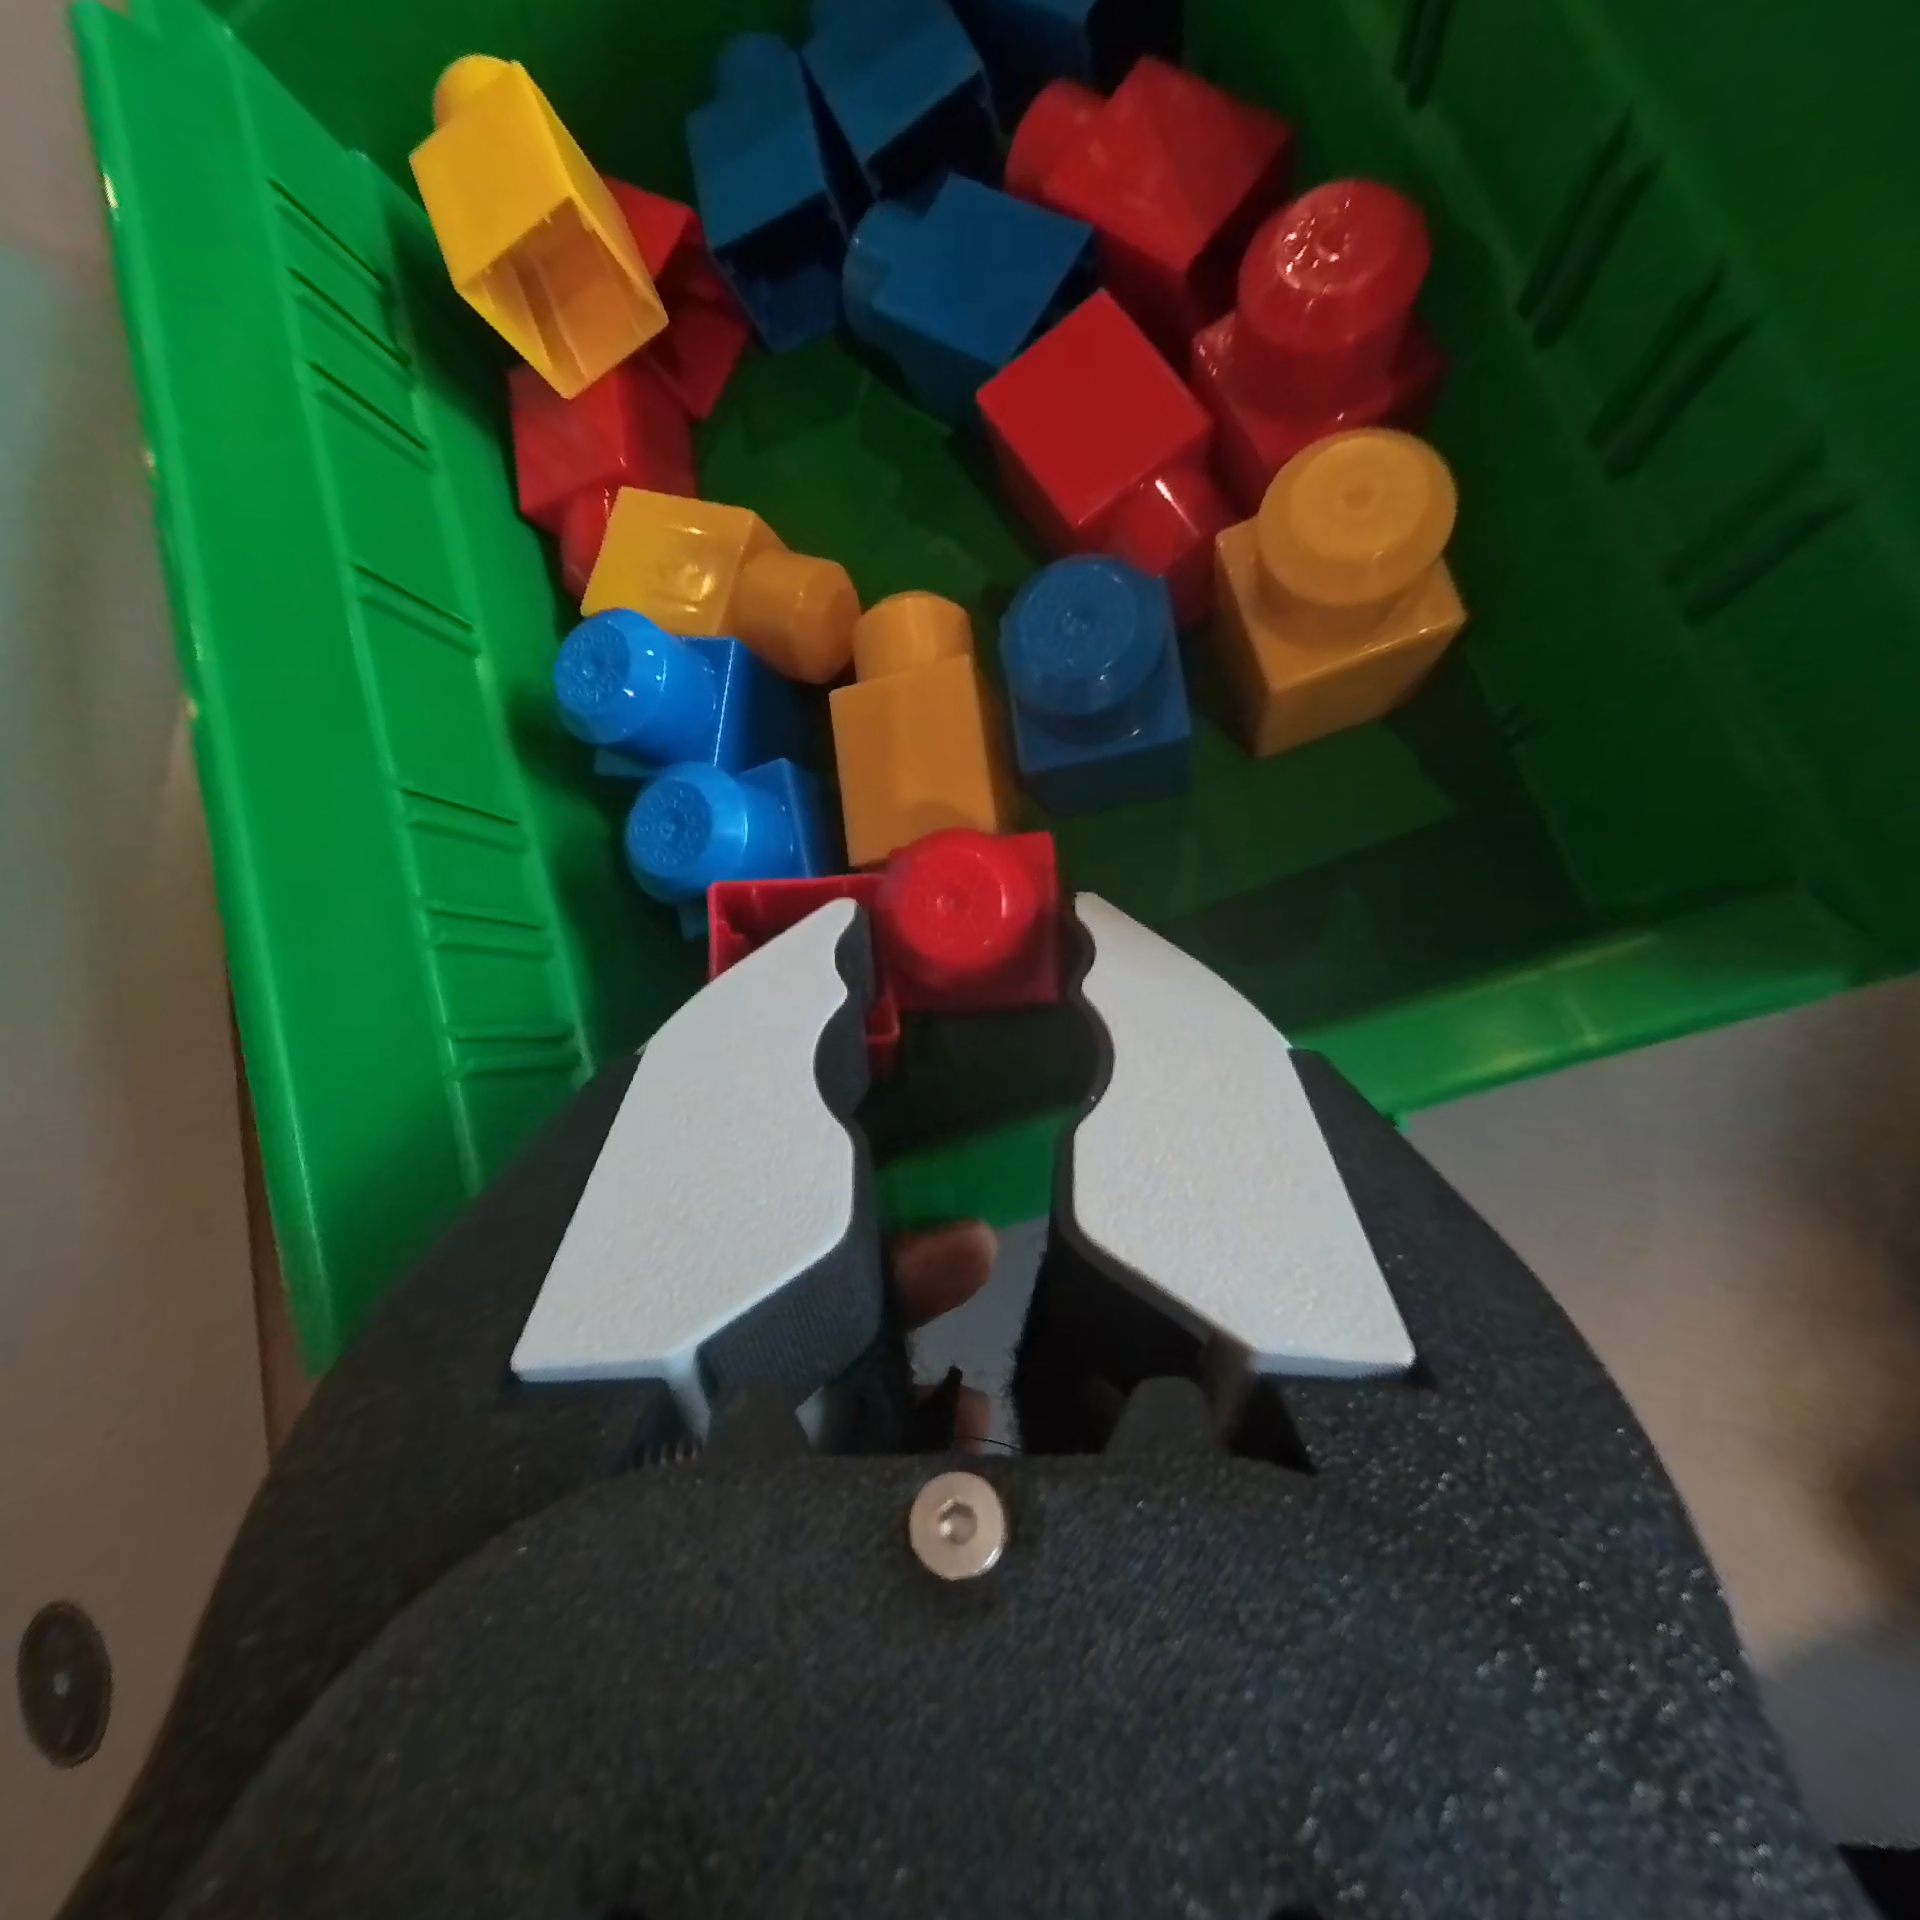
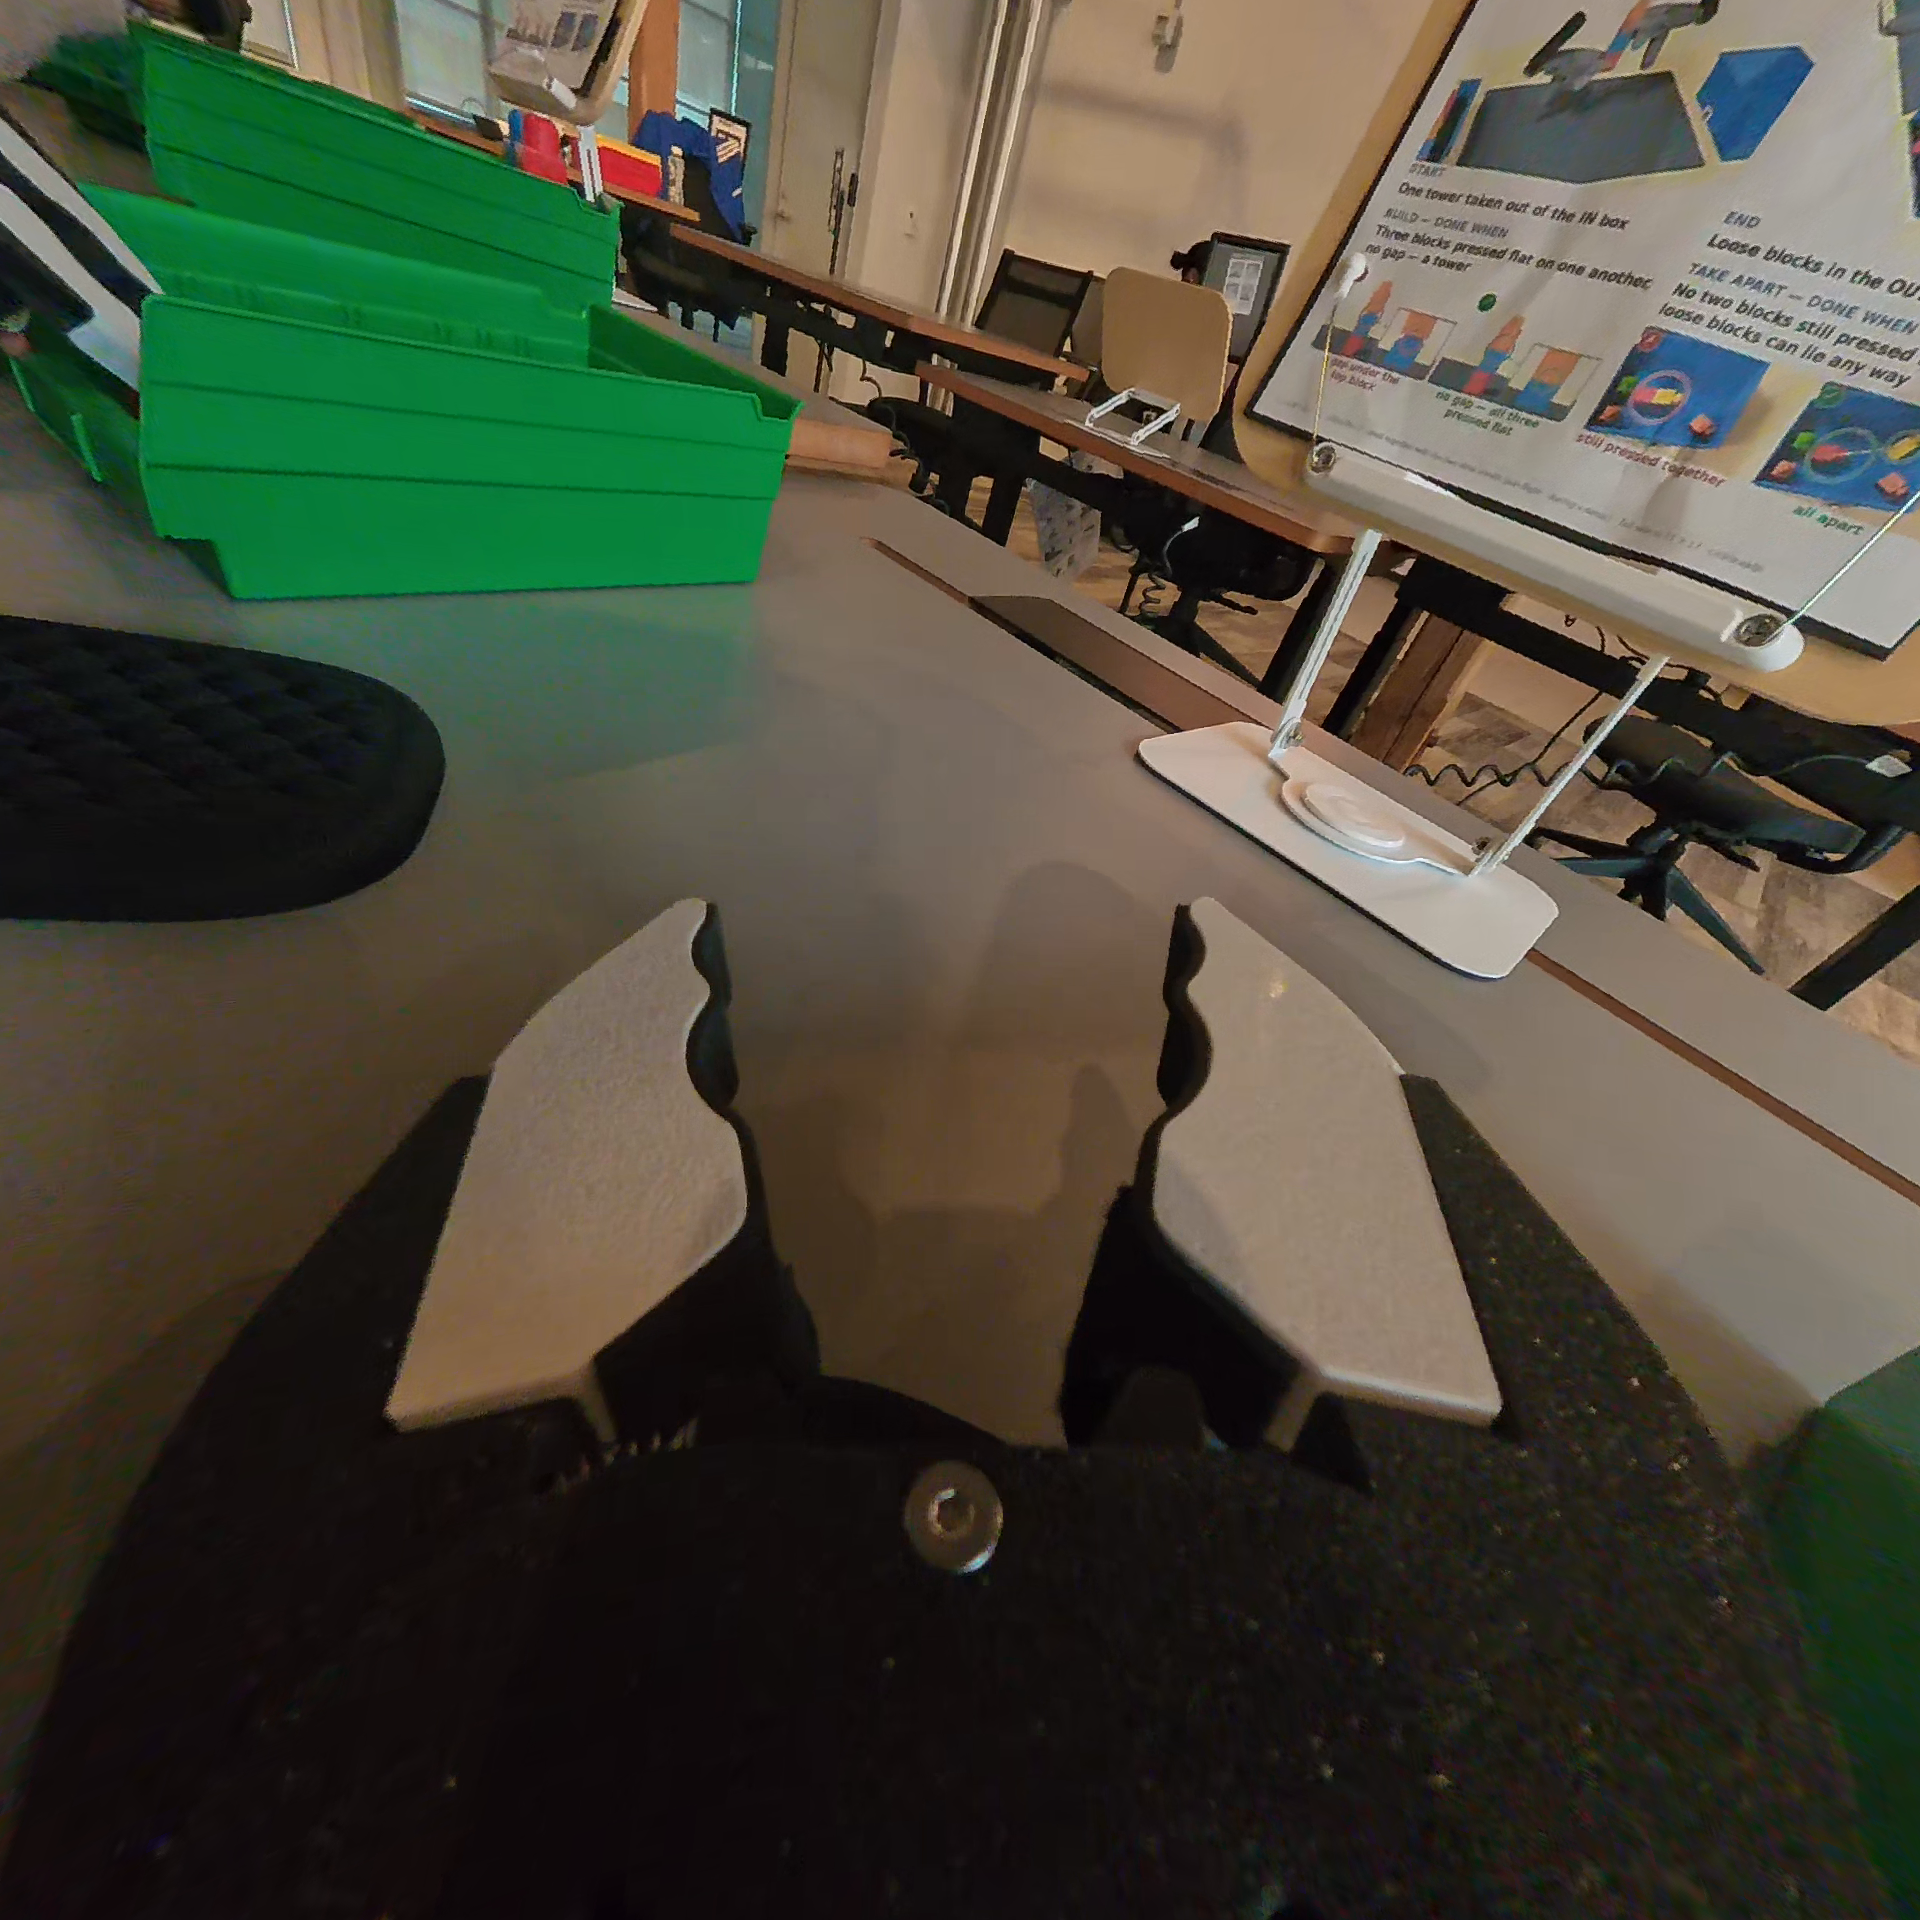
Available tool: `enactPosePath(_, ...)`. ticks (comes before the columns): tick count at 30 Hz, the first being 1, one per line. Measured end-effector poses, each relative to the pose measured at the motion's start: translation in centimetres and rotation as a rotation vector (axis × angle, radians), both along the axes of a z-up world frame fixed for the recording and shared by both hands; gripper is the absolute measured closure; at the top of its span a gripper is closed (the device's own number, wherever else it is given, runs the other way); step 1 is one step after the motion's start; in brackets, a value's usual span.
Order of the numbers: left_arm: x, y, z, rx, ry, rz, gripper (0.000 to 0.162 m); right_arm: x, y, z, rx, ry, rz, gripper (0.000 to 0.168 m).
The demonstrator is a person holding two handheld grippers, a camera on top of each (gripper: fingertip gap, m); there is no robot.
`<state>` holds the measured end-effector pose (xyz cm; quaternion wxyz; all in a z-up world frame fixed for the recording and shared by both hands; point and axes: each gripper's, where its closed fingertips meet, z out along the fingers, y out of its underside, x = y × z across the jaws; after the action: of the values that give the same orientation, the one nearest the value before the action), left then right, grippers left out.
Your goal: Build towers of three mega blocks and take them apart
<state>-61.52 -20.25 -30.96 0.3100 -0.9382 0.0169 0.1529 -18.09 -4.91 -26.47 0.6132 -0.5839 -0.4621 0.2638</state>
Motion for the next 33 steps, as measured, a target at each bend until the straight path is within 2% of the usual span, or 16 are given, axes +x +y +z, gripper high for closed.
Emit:
enactPosePath(15, -0.5, 0.2, 0.2, -0.002, 0.082, -0.007, 0.127, -0.1, -0.2, -0.2, 0.014, -0.023, 0.009, 0.088)
enactPosePath(28, 0.0, 0.6, 2.3, 0.085, 0.126, -0.031, 0.129, -0.3, -0.4, -0.4, 0.028, -0.046, 0.015, 0.089)
enactPosePath(33, -0.1, 0.0, 0.2, -0.005, 0.088, -0.04, 0.128, -0.4, -0.5, -0.6, 0.038, -0.063, 0.019, 0.089)
